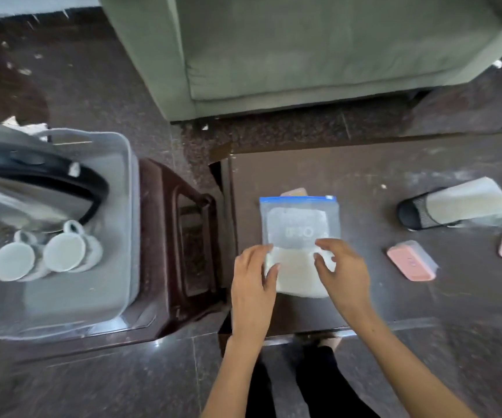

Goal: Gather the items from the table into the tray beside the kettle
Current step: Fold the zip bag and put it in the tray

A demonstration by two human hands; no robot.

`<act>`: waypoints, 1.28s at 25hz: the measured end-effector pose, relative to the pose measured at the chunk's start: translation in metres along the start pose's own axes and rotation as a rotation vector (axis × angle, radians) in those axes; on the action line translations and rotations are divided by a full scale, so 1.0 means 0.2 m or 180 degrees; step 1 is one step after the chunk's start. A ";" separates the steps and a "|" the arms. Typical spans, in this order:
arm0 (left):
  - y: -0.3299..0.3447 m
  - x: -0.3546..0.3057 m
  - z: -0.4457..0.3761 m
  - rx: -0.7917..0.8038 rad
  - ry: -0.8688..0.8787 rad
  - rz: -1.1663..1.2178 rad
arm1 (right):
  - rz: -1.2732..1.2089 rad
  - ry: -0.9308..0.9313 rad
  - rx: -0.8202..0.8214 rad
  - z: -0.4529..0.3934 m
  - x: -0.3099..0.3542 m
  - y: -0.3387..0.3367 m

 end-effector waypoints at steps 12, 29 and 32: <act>0.38 0.23 -0.11 0.0443 -0.0936 -0.0368 | -0.0680 0.1302 0.0826 -0.23 -0.52 0.10; 0.27 0.19 -0.09 0.0772 -0.1444 0.2364 | -0.2427 0.0956 0.2066 -0.19 -0.22 -0.13; 0.22 0.17 -0.08 0.0745 -0.1373 0.2277 | -0.2012 0.0674 0.2044 -0.19 -0.19 -0.10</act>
Point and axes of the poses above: each hand's wrist, its own z-axis away from the middle knuckle, its own y-axis out of the palm, x = y × z, the point moved 9 cm from there along -z, towards the middle knuckle, and after that the axes turned 5 degrees about -z, right-handed, at the moved point
